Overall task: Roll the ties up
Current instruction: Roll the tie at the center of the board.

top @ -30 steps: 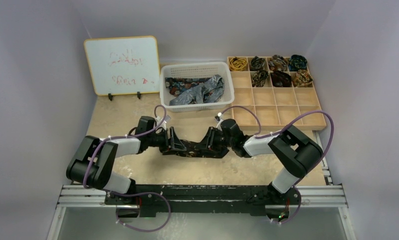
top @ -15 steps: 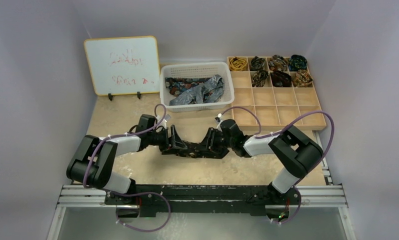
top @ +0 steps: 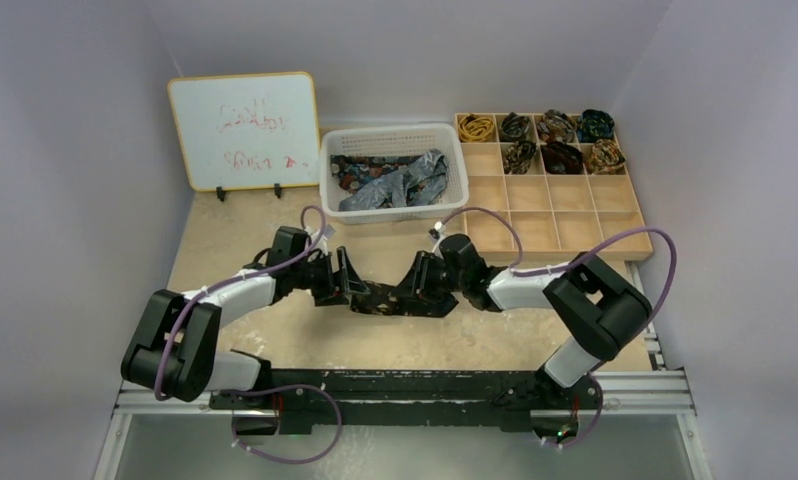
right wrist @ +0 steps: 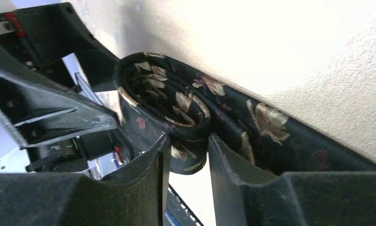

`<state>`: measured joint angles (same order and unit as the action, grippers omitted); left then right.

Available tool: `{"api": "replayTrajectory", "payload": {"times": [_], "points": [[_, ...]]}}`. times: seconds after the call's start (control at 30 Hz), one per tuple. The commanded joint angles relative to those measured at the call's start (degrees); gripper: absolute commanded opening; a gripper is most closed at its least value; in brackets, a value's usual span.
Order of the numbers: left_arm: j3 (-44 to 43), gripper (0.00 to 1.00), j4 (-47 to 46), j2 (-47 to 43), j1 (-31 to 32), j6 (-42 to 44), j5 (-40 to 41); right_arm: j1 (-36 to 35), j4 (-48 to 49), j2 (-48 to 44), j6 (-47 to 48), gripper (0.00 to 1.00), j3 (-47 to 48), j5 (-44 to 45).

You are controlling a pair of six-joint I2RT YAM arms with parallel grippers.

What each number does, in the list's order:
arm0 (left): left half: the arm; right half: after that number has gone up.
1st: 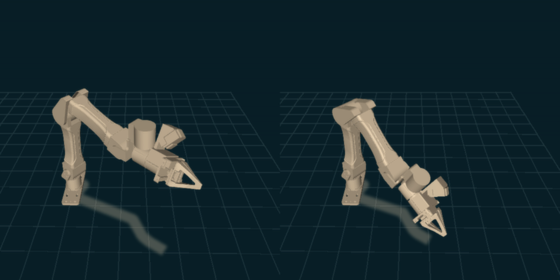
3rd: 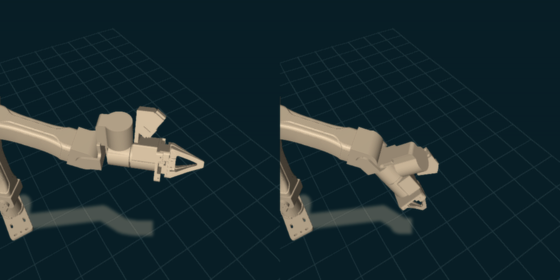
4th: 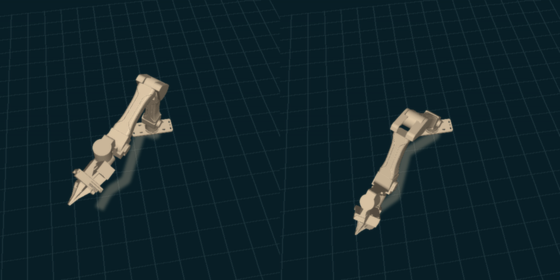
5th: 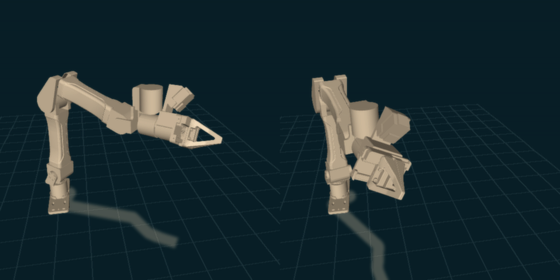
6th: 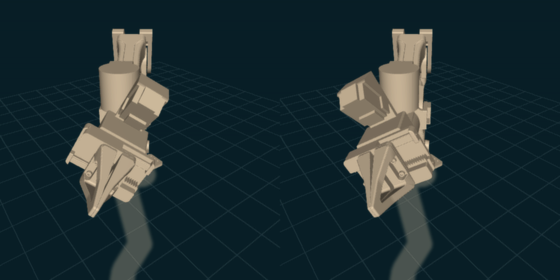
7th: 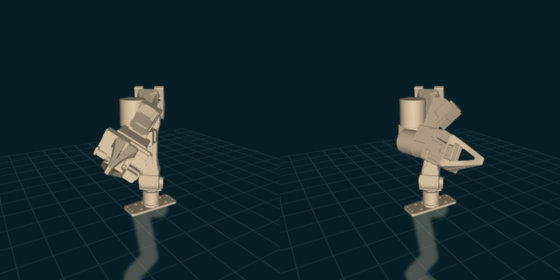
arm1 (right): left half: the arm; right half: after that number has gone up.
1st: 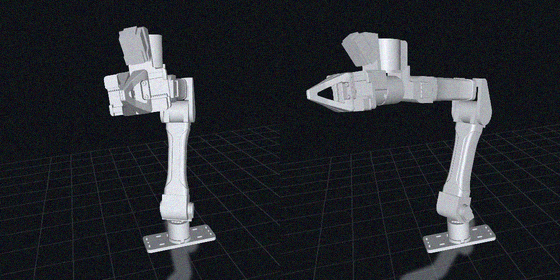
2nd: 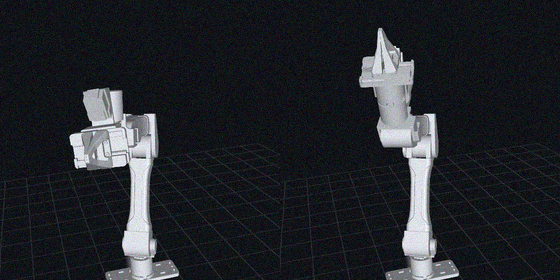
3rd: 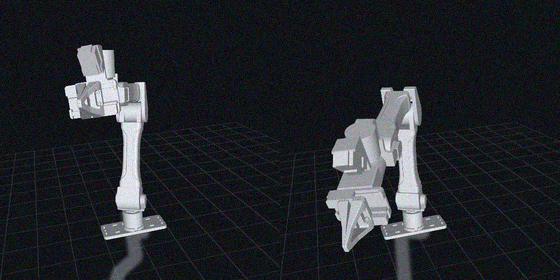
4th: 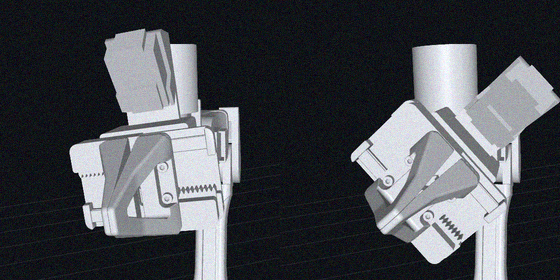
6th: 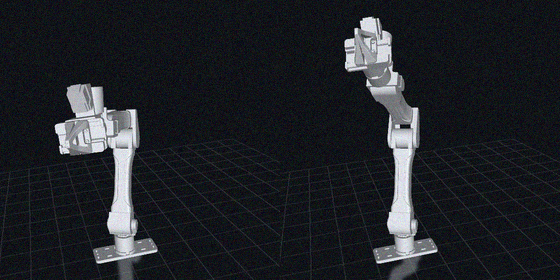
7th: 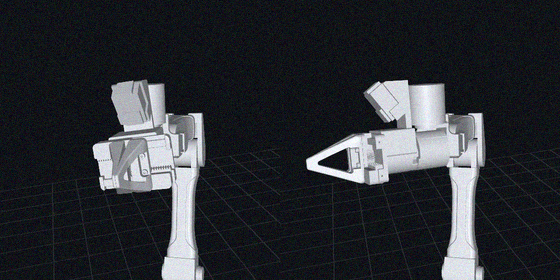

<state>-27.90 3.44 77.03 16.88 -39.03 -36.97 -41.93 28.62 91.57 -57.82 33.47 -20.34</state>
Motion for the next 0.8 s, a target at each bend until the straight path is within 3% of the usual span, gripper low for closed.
{"api": "replayTrajectory", "payload": {"times": [0.0, 0.3, 0.77], "points": [[-0.9, 0.74, -1.6, -0.8, -0.4, 2.3, -0.4, -0.1, 1.4, 3.1, 0.3, 0.35, 0.7, -1.8], [1.0, 0.72, -9.8, 1.4, -0.4, 4.1, -1.4, 0.0, -2.6, 5.7, 2.6, 0.29, 4.7, -1.0], [6.3, 0.72, -7.6, -2.9, -0.4, -2.3, -1.9, 0.5, 3.5, 8.1, -1.4, 0.29, 1.2, -3.2]]}}
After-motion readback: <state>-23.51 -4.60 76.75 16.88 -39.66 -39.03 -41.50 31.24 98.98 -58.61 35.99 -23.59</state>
